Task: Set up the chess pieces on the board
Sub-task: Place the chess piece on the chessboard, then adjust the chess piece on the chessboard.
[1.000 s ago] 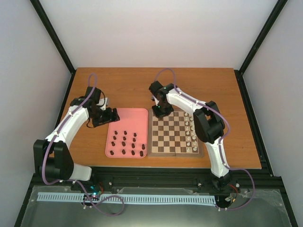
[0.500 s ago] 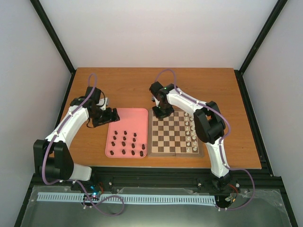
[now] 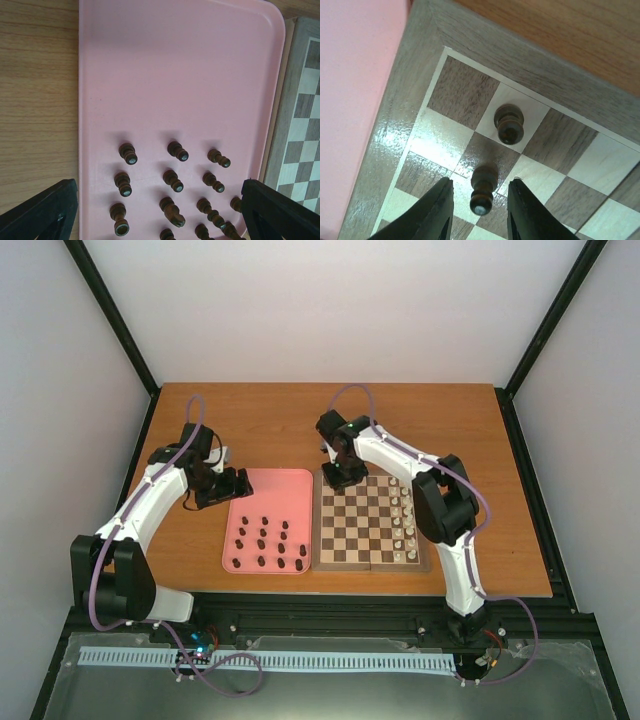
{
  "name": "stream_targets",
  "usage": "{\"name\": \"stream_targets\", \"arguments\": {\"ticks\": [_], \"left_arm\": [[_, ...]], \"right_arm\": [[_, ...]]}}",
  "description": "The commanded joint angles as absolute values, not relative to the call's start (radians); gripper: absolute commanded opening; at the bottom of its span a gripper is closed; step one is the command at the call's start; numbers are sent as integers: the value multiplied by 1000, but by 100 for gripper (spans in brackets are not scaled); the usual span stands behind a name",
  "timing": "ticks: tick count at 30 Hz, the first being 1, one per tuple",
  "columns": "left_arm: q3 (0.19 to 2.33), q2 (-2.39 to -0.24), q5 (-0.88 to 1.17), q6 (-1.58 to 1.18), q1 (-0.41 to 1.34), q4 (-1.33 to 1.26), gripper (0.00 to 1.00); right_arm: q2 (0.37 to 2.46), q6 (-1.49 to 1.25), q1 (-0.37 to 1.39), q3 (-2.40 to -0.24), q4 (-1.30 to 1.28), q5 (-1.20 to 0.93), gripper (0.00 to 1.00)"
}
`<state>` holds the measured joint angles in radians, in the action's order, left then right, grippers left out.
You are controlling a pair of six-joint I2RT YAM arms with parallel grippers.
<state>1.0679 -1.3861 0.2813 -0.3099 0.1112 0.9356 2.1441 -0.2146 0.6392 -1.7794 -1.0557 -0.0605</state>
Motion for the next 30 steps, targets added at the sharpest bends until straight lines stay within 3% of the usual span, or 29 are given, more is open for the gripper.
{"name": "stream_targets", "arguments": {"ticks": [1,13,30], "left_arm": [[1099,-1383,289,-308,109,925,100],[1093,-1379,289,-308,110,922,100],[1101,-1380,285,-305,109,932,100]], "right_arm": [[2067,-225,637,-1802,-1059,-47,30],[1943,-258,636,-1619,-1009,-186,39],[2015,-286,634,-1563,-933,-223,40]]}}
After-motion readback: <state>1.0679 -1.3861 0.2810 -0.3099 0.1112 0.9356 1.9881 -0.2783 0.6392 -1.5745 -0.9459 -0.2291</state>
